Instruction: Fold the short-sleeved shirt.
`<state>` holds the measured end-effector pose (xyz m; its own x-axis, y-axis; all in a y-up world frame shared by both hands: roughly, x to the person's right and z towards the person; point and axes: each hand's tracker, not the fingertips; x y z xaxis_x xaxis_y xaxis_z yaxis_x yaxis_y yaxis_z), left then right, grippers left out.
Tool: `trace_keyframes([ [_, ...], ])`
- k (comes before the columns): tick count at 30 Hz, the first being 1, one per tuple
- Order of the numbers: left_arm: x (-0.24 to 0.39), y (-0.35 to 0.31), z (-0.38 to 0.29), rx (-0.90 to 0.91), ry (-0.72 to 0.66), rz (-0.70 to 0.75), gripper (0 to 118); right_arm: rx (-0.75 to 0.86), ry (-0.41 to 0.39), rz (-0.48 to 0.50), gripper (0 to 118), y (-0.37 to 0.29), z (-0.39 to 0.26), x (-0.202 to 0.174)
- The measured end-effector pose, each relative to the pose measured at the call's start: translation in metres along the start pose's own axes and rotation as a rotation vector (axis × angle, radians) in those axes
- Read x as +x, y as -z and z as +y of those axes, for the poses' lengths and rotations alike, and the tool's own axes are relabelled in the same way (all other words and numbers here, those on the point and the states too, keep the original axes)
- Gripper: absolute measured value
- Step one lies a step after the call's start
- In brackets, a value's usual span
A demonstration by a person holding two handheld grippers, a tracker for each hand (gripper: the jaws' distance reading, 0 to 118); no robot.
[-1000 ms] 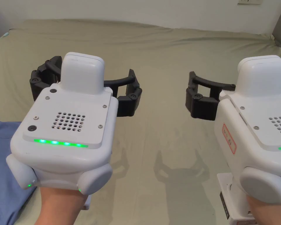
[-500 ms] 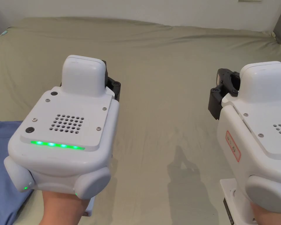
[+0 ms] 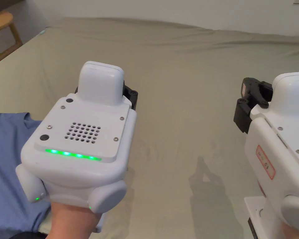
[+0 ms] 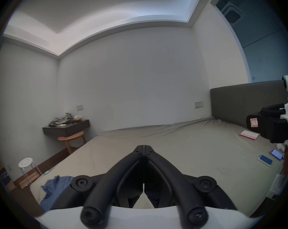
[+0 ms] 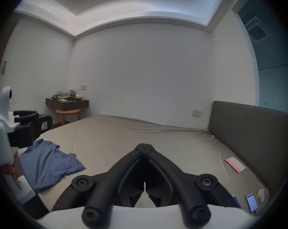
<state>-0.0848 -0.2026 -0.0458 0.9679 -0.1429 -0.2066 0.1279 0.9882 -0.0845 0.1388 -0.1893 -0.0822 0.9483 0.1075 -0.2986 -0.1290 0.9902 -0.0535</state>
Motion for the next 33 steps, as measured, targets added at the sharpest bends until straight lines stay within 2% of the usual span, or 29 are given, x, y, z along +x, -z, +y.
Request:
trace_keyframes([
  [10, -0.122, -0.054, -0.016, -0.083, -0.013, 0.374, 0, -0.008, -0.008, 0.365, 0, 0.027, -0.002, -0.107],
  [15, -0.154, -0.086, -0.02, -0.089, 0.0, 0.498, 0, 0.002, -0.035, 0.513, 0, 0.029, 0.005, -0.16],
  [20, -0.17, -0.103, -0.028, -0.102, -0.017, 0.549, 0, 0.032, -0.058, 0.589, 0, 0.027, 0.007, -0.189],
  [25, -0.179, -0.103, -0.039, -0.124, -0.043, 0.57, 0, 0.036, -0.075, 0.618, 0, 0.028, 0.004, -0.199],
  [33, -0.191, -0.078, -0.054, -0.2, -0.092, 0.505, 0, 0.008, -0.104, 0.603, 0, 0.039, 0.002, -0.194],
])
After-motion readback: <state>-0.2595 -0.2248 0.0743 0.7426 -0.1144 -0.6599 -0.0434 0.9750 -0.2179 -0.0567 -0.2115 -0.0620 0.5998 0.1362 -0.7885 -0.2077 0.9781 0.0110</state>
